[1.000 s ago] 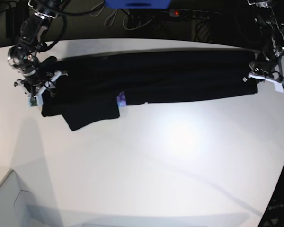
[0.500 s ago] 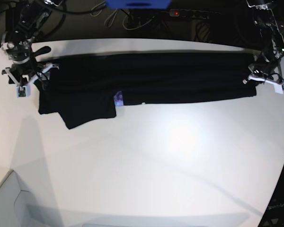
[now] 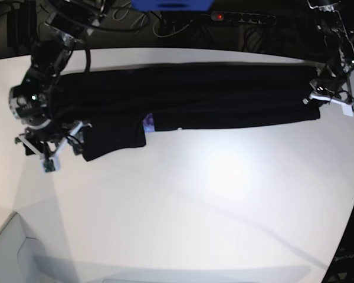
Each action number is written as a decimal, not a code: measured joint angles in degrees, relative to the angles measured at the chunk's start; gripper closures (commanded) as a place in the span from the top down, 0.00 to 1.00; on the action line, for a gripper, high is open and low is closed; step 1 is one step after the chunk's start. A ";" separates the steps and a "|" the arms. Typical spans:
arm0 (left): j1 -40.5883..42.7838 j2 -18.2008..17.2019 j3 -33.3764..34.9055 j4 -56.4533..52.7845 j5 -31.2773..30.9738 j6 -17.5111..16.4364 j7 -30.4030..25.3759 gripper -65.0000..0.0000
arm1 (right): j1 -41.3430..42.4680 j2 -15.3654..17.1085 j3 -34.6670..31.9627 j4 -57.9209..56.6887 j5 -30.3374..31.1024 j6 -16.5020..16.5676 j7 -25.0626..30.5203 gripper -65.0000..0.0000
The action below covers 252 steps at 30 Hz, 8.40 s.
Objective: Layout the t-shirt on the table in an organized manner, then fold the t-shirt properly
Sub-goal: 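Hold the folded strip ends with both grippers and straighten the strip, then grasp the strip end with the left gripper and fold it toward the right gripper, then release the left gripper and regrasp the folded strip ends with both grippers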
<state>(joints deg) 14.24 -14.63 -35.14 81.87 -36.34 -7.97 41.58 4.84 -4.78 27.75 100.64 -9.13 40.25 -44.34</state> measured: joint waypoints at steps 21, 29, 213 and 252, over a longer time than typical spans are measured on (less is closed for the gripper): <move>0.17 0.83 -0.33 0.04 0.02 0.04 -0.68 0.00 | 7.82 3.96 -0.52 -28.92 0.09 -0.22 9.88 0.00; 0.24 0.92 -0.28 0.04 0.02 0.11 -0.90 0.00 | -0.74 2.10 -0.22 -9.55 -0.94 -0.50 8.37 0.00; -4.42 8.76 33.42 19.04 18.32 5.99 7.08 0.38 | -9.16 -1.22 4.39 -10.69 0.98 -0.59 10.99 0.14; -5.35 3.50 27.36 5.66 9.49 4.55 0.46 0.38 | -9.31 -1.42 7.41 -10.62 1.92 -0.02 8.46 0.70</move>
<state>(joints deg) 8.88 -11.14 -7.77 87.53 -26.85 -3.42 42.04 -4.47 -6.20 35.16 90.02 -7.20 40.23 -35.88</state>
